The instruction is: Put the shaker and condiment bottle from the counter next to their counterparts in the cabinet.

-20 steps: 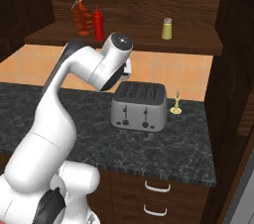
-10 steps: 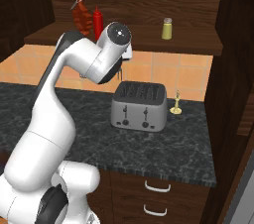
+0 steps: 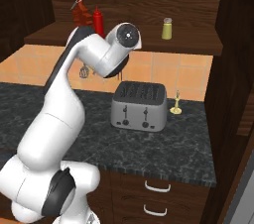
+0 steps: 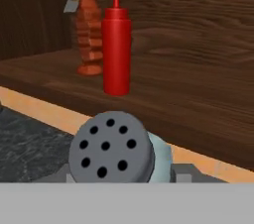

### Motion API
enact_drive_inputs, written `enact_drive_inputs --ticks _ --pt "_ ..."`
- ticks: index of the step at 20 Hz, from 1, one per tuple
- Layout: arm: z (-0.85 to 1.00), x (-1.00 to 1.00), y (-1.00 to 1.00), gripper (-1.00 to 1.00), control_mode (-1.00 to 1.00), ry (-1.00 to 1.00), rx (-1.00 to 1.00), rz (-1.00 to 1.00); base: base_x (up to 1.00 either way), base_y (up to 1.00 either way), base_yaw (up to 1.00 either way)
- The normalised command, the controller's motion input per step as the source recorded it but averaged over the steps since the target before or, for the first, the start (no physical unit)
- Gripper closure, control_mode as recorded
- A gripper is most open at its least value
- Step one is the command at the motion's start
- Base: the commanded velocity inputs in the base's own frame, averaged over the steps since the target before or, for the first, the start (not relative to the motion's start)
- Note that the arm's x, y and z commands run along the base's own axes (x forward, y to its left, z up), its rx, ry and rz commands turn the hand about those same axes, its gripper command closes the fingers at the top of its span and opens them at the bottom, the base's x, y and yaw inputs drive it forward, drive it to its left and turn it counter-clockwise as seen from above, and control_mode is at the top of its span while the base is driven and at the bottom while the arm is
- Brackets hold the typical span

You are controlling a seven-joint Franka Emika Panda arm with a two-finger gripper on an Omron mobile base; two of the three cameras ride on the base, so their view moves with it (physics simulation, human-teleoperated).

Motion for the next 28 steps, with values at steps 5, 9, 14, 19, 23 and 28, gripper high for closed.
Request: enact_drive_inputs --ticks 5,9,14,19,23,28 --pt "0.26 0.94 -0.63 1.0 -1.0 0.0 0.0 0.0 0.0 0.0 0.0" --pt "0.04 0.83 -0.49 1.0 -1.0 0.0 0.0 0.0 0.0 0.0 0.0" --pt "-0.01 -0.02 0.0 1.0 -1.0 -0.03 0.0 0.0 0.0 0.0 0.0" --pt "0.0 0.0 -0.11 1.0 -1.0 -0.05 0.0 0.0 0.0 0.0 0.0" --pt "0.0 0.1 -0.12 1.0 -1.0 -0.12 -0.02 0.0 0.0 0.0 0.0" --pt "0.0 0.05 -0.02 1.0 -1.0 -0.06 -0.03 -0.02 0.0 0.0 0.0"
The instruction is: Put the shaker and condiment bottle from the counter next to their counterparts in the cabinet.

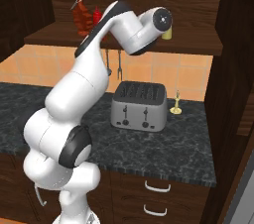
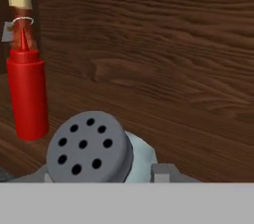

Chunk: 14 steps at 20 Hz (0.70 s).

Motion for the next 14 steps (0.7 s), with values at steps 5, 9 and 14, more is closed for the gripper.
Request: enact_drive_inputs --ticks 5,9,14 --pt "0.0 0.19 0.0 1.0 -1.0 0.07 0.0 0.0 0.0 0.0 0.0" --pt "0.03 0.64 -0.08 1.0 -1.0 0.28 0.0 0.0 0.0 0.0 0.0" --pt "0.17 0.66 -0.09 1.0 -1.0 0.23 0.0 0.0 0.0 0.0 0.0"
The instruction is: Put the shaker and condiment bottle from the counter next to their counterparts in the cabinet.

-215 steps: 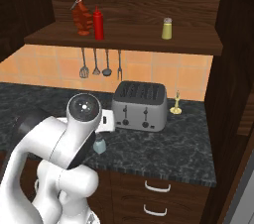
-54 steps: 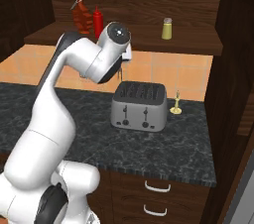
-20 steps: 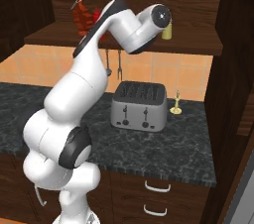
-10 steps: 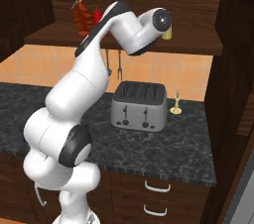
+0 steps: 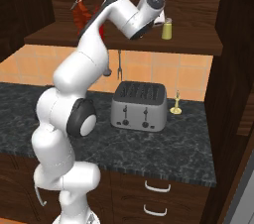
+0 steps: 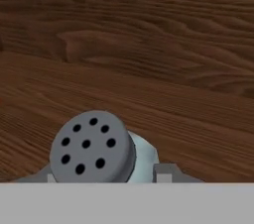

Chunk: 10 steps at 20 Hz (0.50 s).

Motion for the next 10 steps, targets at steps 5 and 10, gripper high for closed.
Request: enact_drive_inputs --ticks 5,10 --pt "0.11 0.18 -0.05 1.0 -1.0 0.02 0.0 0.0 0.0 0.0 0.0" --pt "0.0 0.0 -0.07 1.0 -1.0 -0.1 0.0 0.0 0.0 0.0 0.0"
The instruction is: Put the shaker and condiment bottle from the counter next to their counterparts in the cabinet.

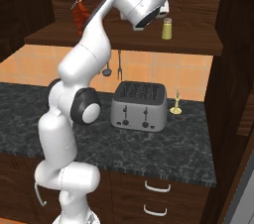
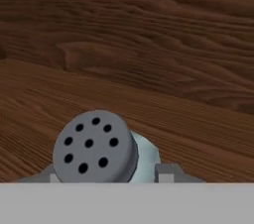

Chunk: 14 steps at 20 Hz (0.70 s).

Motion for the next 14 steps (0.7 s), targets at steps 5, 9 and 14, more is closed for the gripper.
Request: enact_drive_inputs --ticks 5,9,14 --pt "0.0 0.0 -0.03 1.0 -1.0 -0.1 0.0 0.0 0.0 0.0 0.0" --pt "-0.04 0.0 0.0 1.0 -1.0 -0.02 -0.02 0.0 0.0 0.0 0.0" --pt "-0.17 0.0 0.0 1.0 -1.0 0.0 -0.03 0.0 0.0 0.0 0.0"
